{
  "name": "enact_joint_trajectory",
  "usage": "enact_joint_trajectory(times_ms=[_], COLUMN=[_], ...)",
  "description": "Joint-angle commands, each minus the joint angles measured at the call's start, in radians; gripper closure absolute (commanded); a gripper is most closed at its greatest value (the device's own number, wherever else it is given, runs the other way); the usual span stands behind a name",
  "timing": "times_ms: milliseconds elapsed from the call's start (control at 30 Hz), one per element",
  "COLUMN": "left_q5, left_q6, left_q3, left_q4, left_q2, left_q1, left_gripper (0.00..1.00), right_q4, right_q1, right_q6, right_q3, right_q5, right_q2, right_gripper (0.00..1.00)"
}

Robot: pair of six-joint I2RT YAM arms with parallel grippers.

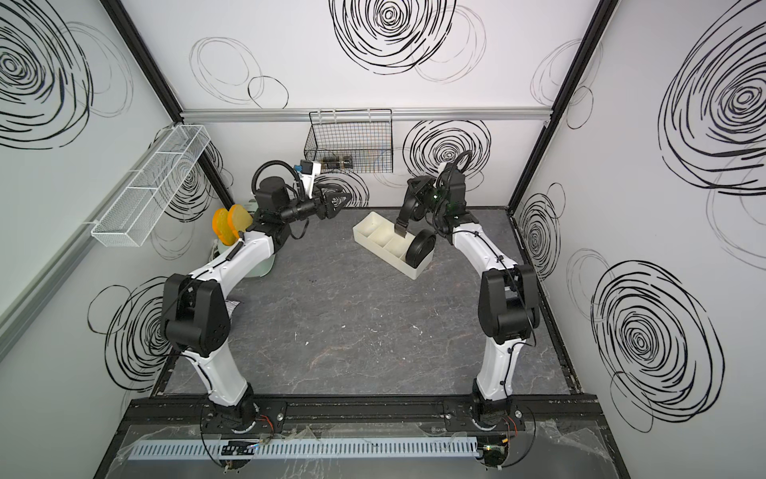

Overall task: Place the belts into the storage roll
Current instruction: Place the belt in the container.

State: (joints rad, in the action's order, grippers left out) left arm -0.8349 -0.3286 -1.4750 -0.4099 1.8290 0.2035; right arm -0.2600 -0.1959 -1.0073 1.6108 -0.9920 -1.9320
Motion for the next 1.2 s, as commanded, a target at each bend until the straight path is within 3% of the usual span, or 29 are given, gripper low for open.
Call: enact_joint_trajectory(times_ms=[0,200,633,1067,1167], left_q5=[-0.001,-0.018,-0.016,0.003,0.008], left_q6=[0.047,0.024,0.039,0.056,0.096], left_q3=[0.041,0.076,0.120,0.130,0.095], left_q4=[0.012,-0.033,-0.047,-0.035,0.013], left_q2=[-0.022,-0.029,-0.031,-0.052,-0.042], left_q1=[-0.009,-0.033,-0.035,-0.003,0.037], left_gripper=[0.22,0.22,0.22,0.24,0.24], right_q4=[0.033,0.084,0.030,0.010,-0.116], right_q1=[0.001,-0.006,-0.101,-0.150,-0.150], right_q6=[0.120,0.251,0.349,0.381,0.311], right_q3=[0.065,0.066,-0.012,-0.182,-0.247], right_q5=[-0.014,0.002,0.016,0.067,0.038], right_q2=[-0.034,-0.082,-0.141,-0.076,-0.050], right_gripper=[1.00,1.00,1.00,1.00,1.00])
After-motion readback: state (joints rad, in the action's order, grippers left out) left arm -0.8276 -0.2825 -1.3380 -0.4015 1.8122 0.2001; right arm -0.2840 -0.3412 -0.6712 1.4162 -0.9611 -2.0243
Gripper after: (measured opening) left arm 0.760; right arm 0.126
